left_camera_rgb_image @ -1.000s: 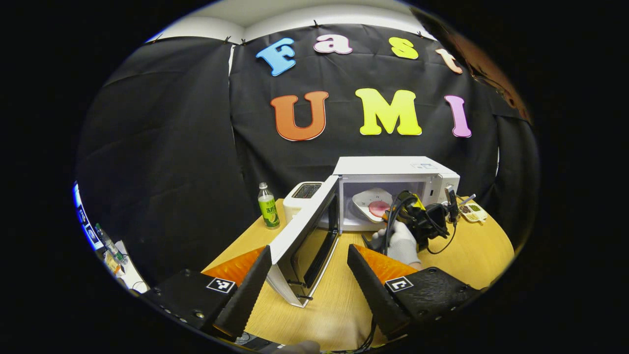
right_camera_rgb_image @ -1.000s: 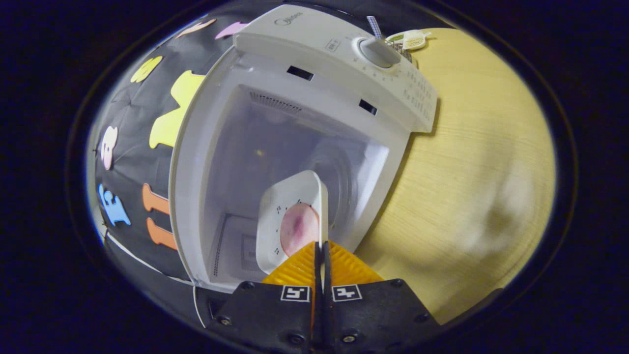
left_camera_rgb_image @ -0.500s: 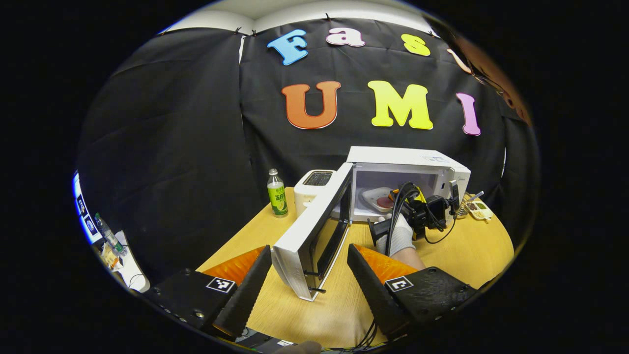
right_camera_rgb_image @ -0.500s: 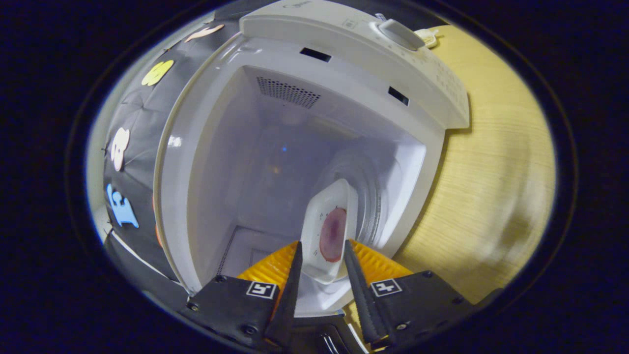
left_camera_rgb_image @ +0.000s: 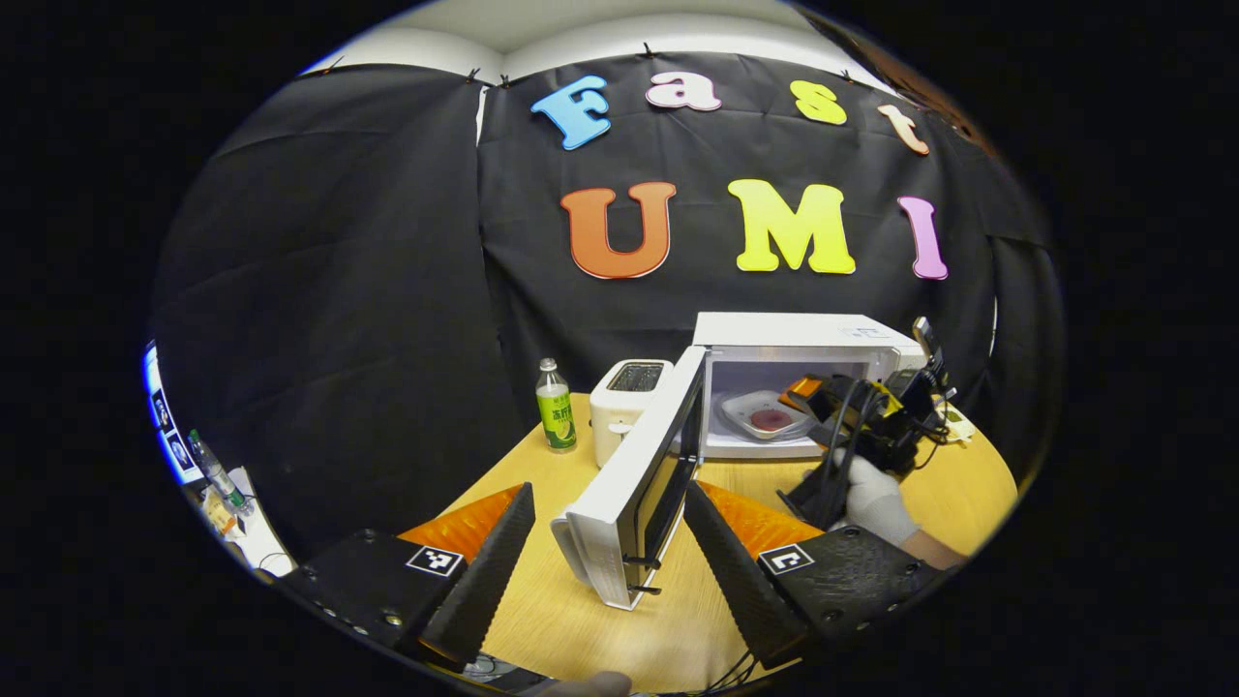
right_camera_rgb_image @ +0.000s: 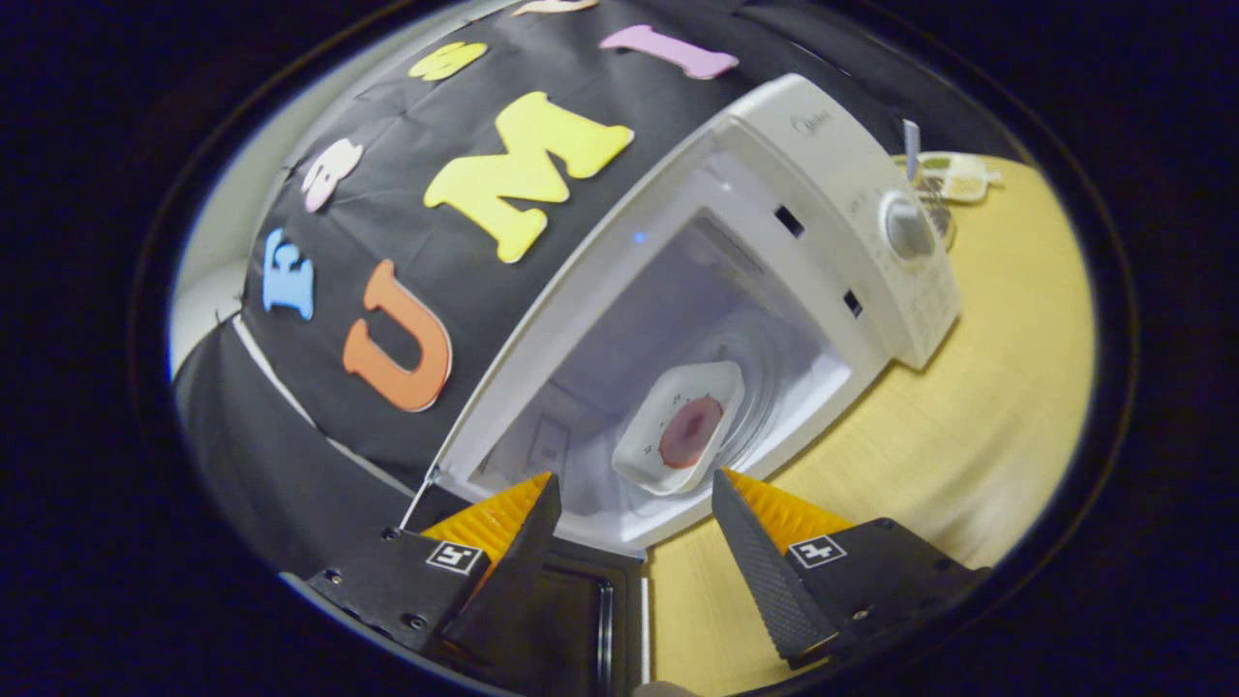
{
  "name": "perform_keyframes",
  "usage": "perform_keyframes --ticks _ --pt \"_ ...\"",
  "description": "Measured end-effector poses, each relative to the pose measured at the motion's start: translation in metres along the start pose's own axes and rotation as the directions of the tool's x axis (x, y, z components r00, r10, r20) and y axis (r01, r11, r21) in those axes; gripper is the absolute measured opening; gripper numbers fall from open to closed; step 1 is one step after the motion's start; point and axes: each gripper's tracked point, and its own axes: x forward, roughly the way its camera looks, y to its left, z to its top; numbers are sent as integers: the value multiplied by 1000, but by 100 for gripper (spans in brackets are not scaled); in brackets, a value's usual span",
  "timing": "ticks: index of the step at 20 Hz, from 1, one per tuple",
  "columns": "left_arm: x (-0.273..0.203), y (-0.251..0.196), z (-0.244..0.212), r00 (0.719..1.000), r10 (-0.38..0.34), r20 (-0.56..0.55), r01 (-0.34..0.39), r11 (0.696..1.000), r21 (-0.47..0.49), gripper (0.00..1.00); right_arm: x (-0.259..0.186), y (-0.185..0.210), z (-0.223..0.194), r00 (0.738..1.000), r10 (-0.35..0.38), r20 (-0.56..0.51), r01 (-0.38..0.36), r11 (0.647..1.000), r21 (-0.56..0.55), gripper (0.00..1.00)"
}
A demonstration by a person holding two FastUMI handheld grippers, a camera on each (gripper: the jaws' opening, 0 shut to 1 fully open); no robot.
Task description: Open the microwave oven with the left hand, put the food in, and close the microwave oven.
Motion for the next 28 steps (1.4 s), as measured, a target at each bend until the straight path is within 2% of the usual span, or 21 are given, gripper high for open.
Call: perform_keyframes --ticks 3,5,6,10,13,16,17,18,19,20,22,23,24,26,27,28 --pt "-2 9 14 999 15 33 -16 999 29 95 -42 1 11 996 13 -91 -28 985 -170 100" --pt "-2 18 24 998 22 61 -25 999 41 95 -73 4 12 983 35 -180 -85 956 -281 100" --pt "0 22 28 997 23 72 -25 999 34 95 -92 2 22 981 19 -192 -84 939 -334 100" --pt "10 43 30 996 42 83 -41 999 -18 95 -155 12 71 987 15 -158 -83 896 -437 100" --pt "27 59 27 993 64 104 -63 998 -8 95 -191 19 108 994 18 -104 -71 843 -534 100" --pt "45 68 16 994 51 96 -50 999 -15 95 -221 18 136 999 20 -45 -42 815 -578 100" --pt "52 71 10 995 59 87 -57 998 -22 95 -231 17 141 999 15 -40 -36 798 -601 89" --pt "58 76 3 995 71 71 -69 997 -30 93 -239 9 148 1000 -1 -22 -13 788 -615 89" --pt "60 77 -3 995 70 67 -68 997 -31 93 -246 6 152 1000 -12 -11 3 787 -616 90" --pt "62 78 -4 995 70 73 -68 997 -27 93 -250 0 152 1000 -29 -9 17 790 -612 100" --pt "73 82 -6 995 60 83 -59 998 -15 92 -260 -12 153 998 -61 -17 38 789 -614 100" --pt "73 83 -11 997 38 73 -36 999 -18 84 -263 -15 159 997 -73 -16 48 786 -617 90" --pt "74 80 -13 997 6 80 -4 1000 -23 70 -266 -15 162 997 -73 -7 53 789 -612 100" --pt "84 91 -14 995 42 86 -39 999 -29 24 -271 -18 167 997 -77 10 68 799 -598 100" --pt "82 93 -23 997 35 70 -34 999 -28 1 -272 -19 167 996 -85 6 72 795 -602 90" --pt "92 93 -29 997 32 73 -30 999 -22 0 -273 -20 166 996 -89 4 73 793 -605 90"
